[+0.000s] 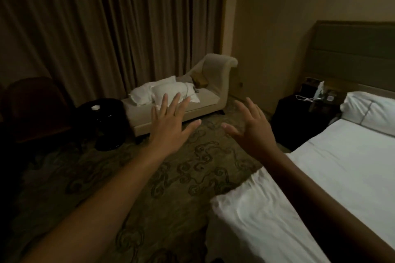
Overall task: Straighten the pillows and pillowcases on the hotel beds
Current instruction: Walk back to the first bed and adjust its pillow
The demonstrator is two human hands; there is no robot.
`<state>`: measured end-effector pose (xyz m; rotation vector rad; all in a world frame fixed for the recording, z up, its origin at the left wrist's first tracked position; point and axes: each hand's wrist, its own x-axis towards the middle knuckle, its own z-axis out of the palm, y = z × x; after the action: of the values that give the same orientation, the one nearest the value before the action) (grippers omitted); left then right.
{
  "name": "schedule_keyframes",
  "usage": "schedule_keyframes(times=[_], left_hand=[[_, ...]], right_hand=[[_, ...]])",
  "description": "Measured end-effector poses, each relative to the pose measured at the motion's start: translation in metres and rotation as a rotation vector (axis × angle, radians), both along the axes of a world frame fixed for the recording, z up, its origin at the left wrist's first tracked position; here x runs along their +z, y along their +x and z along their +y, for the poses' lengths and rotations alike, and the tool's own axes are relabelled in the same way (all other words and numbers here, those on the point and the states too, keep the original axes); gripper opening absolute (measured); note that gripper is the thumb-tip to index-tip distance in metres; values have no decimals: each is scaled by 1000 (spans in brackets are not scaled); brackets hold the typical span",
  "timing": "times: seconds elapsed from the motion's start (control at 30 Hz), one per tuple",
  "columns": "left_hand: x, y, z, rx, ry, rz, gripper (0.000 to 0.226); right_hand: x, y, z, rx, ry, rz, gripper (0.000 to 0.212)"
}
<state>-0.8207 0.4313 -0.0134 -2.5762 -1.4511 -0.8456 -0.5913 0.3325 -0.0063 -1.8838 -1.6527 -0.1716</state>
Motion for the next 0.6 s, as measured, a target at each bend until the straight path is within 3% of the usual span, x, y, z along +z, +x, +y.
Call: schedule_keyframes(times=[0.03, 0.1, 0.13, 0.2, 0.23, 0.3, 0.33, 0.4, 0.43, 0.5, 0.53, 0.6], left_hand=[[6, 22, 73, -67, -37, -23, 82], [8, 33, 95, -107, 25, -2, 82], [-2, 52, 163, -145, -16, -18, 81], [-8, 62, 186, -186, 19, 25, 80], [-22, 85, 258, -197, -19, -5, 79], [-23, 98, 285, -251, 7, 31, 80], [-18, 124, 361, -263, -22, 26, 80], [-6, 135, 392, -272, 19, 9, 77], [-3, 163, 450, -303, -39, -7, 76], [-5, 171, 467, -328, 5, 23, 75], [-5, 216, 517, -411, -69, 4, 75], [-8, 233, 529, -460, -27, 36, 75]], right_hand=[[3, 20, 65, -87, 5, 53, 89], [7, 28, 83, -119, 4, 60, 88], [-7, 43, 145, -166, 17, 83, 87], [-11, 45, 166, -162, 1, 69, 87], [-24, 66, 238, -188, -8, 84, 88], [-17, 72, 269, -163, -36, 40, 89], [-14, 97, 341, -198, -15, 72, 87], [1, 104, 368, -187, 31, 33, 83], [0, 129, 418, -235, 47, 69, 83], [-2, 130, 428, -231, 42, 46, 82], [-2, 165, 468, -307, 31, 68, 83], [-4, 175, 475, -307, 23, 68, 85]])
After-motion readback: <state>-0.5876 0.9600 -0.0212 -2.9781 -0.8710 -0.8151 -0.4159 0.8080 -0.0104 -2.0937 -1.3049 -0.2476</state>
